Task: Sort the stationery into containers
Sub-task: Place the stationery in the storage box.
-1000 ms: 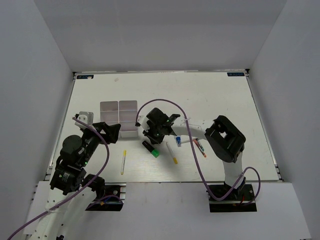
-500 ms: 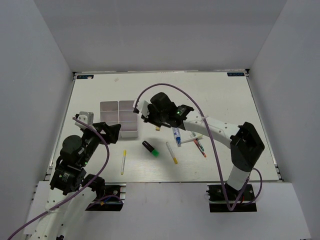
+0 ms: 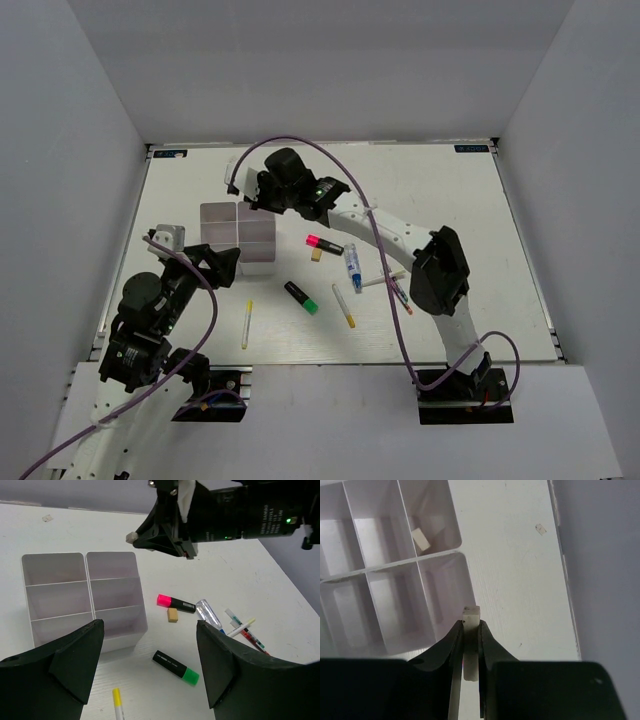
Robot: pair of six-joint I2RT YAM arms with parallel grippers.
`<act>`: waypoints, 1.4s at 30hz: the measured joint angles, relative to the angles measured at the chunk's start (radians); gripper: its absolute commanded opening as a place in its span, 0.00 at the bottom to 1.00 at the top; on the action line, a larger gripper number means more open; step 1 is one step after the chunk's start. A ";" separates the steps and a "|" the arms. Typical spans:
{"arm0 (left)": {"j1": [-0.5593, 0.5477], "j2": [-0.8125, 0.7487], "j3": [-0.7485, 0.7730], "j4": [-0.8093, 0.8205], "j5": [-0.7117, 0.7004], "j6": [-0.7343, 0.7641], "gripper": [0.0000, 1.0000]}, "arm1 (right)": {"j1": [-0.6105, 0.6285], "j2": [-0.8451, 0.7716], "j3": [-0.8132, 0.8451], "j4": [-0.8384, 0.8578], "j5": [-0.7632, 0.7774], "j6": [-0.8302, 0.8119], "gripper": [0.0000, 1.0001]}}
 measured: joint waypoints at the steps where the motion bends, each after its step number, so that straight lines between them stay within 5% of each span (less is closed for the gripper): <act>1: 0.002 0.000 0.000 0.000 -0.001 0.000 0.84 | 0.000 0.019 0.018 0.000 -0.006 -0.008 0.00; 10: 0.005 0.000 0.000 0.000 -0.008 0.001 0.84 | 0.000 0.154 0.086 -0.030 -0.074 -0.059 0.03; 14: 0.005 0.000 0.000 0.000 -0.008 0.004 0.84 | 0.000 0.176 0.095 -0.037 -0.084 -0.073 0.38; 18: 0.005 0.000 0.000 0.000 -0.007 0.008 0.84 | 0.000 0.177 0.102 -0.049 -0.090 -0.082 0.53; 23: 0.005 0.003 0.000 0.000 -0.007 0.010 0.84 | 0.000 0.177 0.108 -0.055 -0.100 -0.076 0.54; 26: 0.005 0.005 0.000 0.002 0.002 0.014 0.84 | 0.000 0.176 0.108 -0.067 -0.103 -0.063 0.47; 28: 0.005 0.011 0.000 0.007 0.019 0.016 0.81 | -0.002 0.167 0.108 -0.079 -0.096 -0.048 0.32; 32: 0.005 0.052 0.000 0.039 0.072 0.023 0.65 | -0.011 0.058 0.003 -0.072 -0.064 0.019 0.00; 38: 0.005 0.229 0.006 0.145 0.221 -0.014 0.15 | -0.079 -0.333 -0.407 0.021 -0.014 0.155 0.00; 40: -0.005 0.342 0.040 0.170 0.271 -0.032 0.13 | -0.125 -0.460 -0.526 0.053 -0.007 0.214 0.00; 42: -0.015 0.486 0.096 0.200 0.327 -0.052 0.13 | -0.177 -0.544 -0.609 0.078 -0.010 0.277 0.26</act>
